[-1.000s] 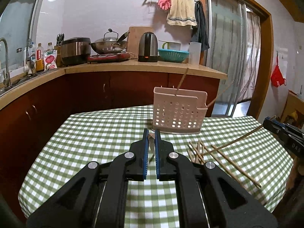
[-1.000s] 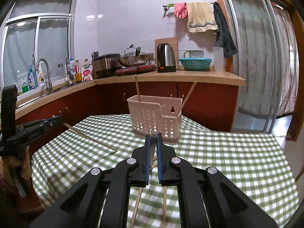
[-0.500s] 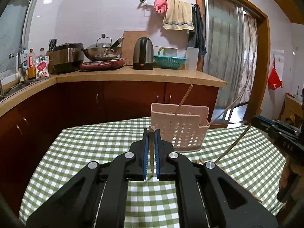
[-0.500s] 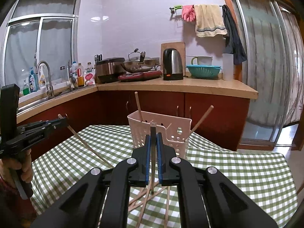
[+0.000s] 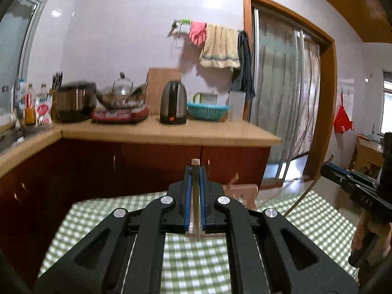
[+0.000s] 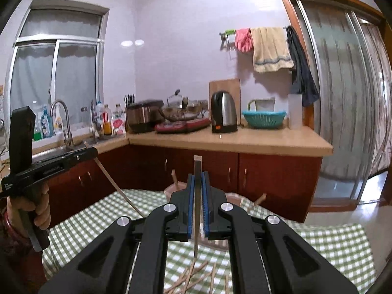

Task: Organize utensils
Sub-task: 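Lift both held chopsticks and carry them above the utensil holder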

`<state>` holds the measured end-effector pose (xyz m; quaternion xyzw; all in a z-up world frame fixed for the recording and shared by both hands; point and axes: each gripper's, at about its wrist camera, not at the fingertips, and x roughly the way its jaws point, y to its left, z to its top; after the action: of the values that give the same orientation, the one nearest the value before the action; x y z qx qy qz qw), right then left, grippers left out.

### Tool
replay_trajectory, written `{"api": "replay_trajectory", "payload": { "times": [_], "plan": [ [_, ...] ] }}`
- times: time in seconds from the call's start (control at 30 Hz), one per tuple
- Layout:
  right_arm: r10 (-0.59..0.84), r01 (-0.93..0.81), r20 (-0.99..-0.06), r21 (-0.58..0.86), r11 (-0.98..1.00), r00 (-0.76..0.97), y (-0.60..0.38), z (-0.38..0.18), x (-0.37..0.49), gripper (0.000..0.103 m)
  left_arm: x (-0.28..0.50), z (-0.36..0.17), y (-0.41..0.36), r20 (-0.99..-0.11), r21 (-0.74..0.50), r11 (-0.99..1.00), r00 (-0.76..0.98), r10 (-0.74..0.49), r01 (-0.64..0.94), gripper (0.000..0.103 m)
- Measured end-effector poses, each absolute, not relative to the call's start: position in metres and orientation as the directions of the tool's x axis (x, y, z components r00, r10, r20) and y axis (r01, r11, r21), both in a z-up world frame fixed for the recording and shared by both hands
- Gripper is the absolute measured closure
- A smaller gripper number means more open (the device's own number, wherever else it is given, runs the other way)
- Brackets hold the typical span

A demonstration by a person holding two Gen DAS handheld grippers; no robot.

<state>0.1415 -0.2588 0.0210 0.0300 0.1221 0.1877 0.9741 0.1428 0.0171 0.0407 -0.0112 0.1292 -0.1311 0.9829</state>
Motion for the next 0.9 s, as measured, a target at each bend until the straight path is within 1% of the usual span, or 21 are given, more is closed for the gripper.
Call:
{"api": "replay_trajectory", "payload": {
  "times": [0.03, 0.07, 0.17, 0.27, 0.47, 0.6, 0.7, 0.77, 0.8, 0.9],
  "plan": [
    [0.373, -0.359, -0.201, 0.102, 0.928, 0.906, -0.261, 0.031, 0.145, 0.096, 0.144, 0.047, 0.016, -0.237, -0.050, 0.965, 0.936, -0.261, 0.257, 0.097],
    [0.373, -0.359, -0.201, 0.102, 0.928, 0.906, -0.261, 0.031, 0.145, 0.096, 0.146, 0.053, 0.015, -0.224, -0.045, 0.965, 0.939, -0.262, 0.259, 0.097],
    [0.368, -0.358, -0.157, 0.091, 0.929, 0.916, -0.264, 0.047, 0.152, 0.096, 0.156, 0.072, 0.012, -0.178, -0.029, 0.964, 0.947, -0.267, 0.266, 0.097],
    [0.359, -0.351, -0.126, 0.078, 0.933, 0.925, -0.265, 0.059, 0.162, 0.096, 0.169, 0.084, 0.008, -0.150, -0.025, 0.964, 0.953, -0.265, 0.264, 0.097],
    [0.340, -0.334, -0.103, 0.068, 0.940, 0.935, -0.269, 0.062, 0.190, 0.096, 0.200, 0.090, -0.005, -0.133, -0.026, 0.961, 0.952, -0.275, 0.274, 0.097],
    [0.334, -0.326, -0.110, 0.084, 0.941, 0.936, -0.270, 0.054, 0.212, 0.096, 0.223, 0.077, -0.019, -0.154, -0.019, 0.958, 0.946, -0.285, 0.286, 0.097],
    [0.341, -0.329, -0.150, 0.104, 0.939, 0.928, -0.269, 0.041, 0.227, 0.096, 0.235, 0.060, -0.023, -0.192, -0.030, 0.957, 0.938, -0.289, 0.289, 0.097],
    [0.343, -0.327, -0.209, 0.108, 0.939, 0.916, -0.264, 0.019, 0.241, 0.096, 0.243, 0.048, -0.026, -0.217, -0.024, 0.958, 0.933, -0.286, 0.287, 0.097],
    [0.343, -0.327, -0.209, 0.108, 0.939, 0.916, -0.264, 0.019, 0.241, 0.096, 0.248, 0.040, -0.027, -0.237, -0.024, 0.957, 0.928, -0.288, 0.291, 0.097],
    [0.340, -0.323, -0.259, 0.106, 0.940, 0.904, -0.259, 0.001, 0.250, 0.096, 0.259, 0.018, -0.028, -0.288, -0.031, 0.956, 0.913, -0.289, 0.292, 0.097]
  ]
}}
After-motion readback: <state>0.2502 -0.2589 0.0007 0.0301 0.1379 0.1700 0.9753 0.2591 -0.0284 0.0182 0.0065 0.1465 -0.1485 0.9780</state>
